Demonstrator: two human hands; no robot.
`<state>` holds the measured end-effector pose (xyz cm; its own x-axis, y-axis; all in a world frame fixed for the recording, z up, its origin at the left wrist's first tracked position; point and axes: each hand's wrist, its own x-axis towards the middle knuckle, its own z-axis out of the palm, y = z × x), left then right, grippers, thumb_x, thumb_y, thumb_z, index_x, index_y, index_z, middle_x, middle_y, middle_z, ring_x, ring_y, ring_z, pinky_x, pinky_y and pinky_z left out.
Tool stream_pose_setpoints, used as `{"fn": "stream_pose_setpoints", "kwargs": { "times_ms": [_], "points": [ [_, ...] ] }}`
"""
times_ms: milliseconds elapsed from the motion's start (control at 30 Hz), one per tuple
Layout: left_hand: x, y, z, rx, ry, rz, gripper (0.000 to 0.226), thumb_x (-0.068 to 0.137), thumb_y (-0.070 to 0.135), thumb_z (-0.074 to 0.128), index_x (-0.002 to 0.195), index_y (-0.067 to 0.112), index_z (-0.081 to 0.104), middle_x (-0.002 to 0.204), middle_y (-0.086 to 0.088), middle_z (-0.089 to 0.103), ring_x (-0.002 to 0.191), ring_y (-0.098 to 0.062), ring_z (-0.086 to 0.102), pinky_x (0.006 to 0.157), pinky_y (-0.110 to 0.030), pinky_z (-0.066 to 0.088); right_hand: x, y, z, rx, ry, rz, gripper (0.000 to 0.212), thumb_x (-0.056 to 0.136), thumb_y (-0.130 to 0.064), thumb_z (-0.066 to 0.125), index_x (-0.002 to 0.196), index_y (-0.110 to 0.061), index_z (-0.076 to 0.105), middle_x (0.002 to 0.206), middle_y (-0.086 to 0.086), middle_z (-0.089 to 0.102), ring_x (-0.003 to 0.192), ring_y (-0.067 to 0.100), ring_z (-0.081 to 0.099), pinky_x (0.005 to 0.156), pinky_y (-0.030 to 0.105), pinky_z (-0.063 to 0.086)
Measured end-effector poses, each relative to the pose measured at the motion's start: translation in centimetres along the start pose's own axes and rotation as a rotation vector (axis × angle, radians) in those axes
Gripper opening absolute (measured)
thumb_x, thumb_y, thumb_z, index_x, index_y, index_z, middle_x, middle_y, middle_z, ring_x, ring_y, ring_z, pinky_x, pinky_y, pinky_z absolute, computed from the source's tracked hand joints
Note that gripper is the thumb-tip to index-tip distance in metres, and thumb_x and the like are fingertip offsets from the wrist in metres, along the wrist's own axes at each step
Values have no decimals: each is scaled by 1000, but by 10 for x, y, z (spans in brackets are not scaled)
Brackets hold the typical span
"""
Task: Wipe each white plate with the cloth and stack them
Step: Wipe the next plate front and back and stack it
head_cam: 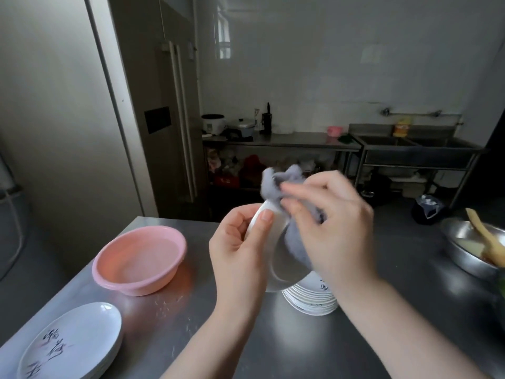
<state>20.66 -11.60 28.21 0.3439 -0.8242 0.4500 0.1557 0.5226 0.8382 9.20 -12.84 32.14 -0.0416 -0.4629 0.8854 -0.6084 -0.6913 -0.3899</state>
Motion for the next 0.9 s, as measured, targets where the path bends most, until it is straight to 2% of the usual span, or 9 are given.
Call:
{"fn": "stream_pose_setpoints", "kwargs": {
  "times_ms": [67, 200, 333, 433, 567, 667, 767, 900],
  "points": [
    [-1, 0, -1, -11, -3, -2, 8, 82, 28, 66, 80, 23, 71, 76, 2, 71, 72, -10, 61, 67, -24, 49, -3, -2, 1, 13, -55, -57, 16, 82, -10, 71, 96, -14, 76, 88, -1, 62, 81, 13, 60, 75, 25, 49],
    [-5, 0, -2, 0, 0, -18, 10, 82, 29, 66, 83, 22, 73, 81, -4, 74, 74, -15, 66, 68, -30, 52, -1, 8, -7, 24, 36, 54, 18, 82, -7, 73, 98, -15, 76, 87, -2, 62, 81, 6, 58, 74, 23, 48],
    [-8, 1, -7, 5, -35, 25, 13, 82, 32, 68, 87, 22, 74, 84, -3, 74, 78, -14, 67, 71, -27, 53, -17, 4, -6, 36, -27, -39, 17, 82, -10, 72, 98, -16, 76, 89, -2, 63, 86, 11, 61, 77, 18, 47],
    [-12, -1, -6, 21, -28, 19, 7, 83, 28, 68, 84, 23, 73, 81, 0, 74, 74, -10, 66, 66, -20, 51, -12, 13, -12, 57, 61, 61, 20, 82, -8, 73, 99, -18, 75, 89, -3, 63, 85, 10, 61, 76, 17, 46],
    [-10, 1, -4, 8, -40, 28, 10, 84, 26, 66, 87, 21, 74, 83, -2, 75, 78, -11, 67, 71, -22, 52, -22, 7, -6, 14, -19, -81, 19, 82, -8, 72, 99, -14, 76, 91, -1, 63, 88, 11, 61, 81, 17, 46],
    [-11, -2, -2, 15, -32, -6, 9, 82, 26, 67, 84, 20, 73, 81, -2, 74, 74, -12, 67, 67, -23, 52, -18, 16, -8, 61, 31, 23, 20, 81, -5, 73, 99, -14, 75, 90, -2, 63, 87, 4, 59, 79, 17, 46],
    [-12, -4, -2, 20, -34, -2, 9, 83, 25, 66, 85, 19, 74, 83, -2, 75, 77, -11, 67, 68, -21, 52, -26, 14, -5, 32, 28, 19, 20, 81, -5, 74, 100, -12, 75, 90, -2, 62, 85, 8, 60, 77, 18, 47],
    [-5, -5, -7, -27, -50, -35, 12, 85, 25, 66, 88, 16, 74, 87, -8, 75, 81, -20, 68, 73, -29, 54, -23, 12, -1, 51, -49, -73, 19, 81, -7, 72, 99, -13, 76, 91, -1, 63, 86, 17, 61, 79, 24, 49]
  ]
}}
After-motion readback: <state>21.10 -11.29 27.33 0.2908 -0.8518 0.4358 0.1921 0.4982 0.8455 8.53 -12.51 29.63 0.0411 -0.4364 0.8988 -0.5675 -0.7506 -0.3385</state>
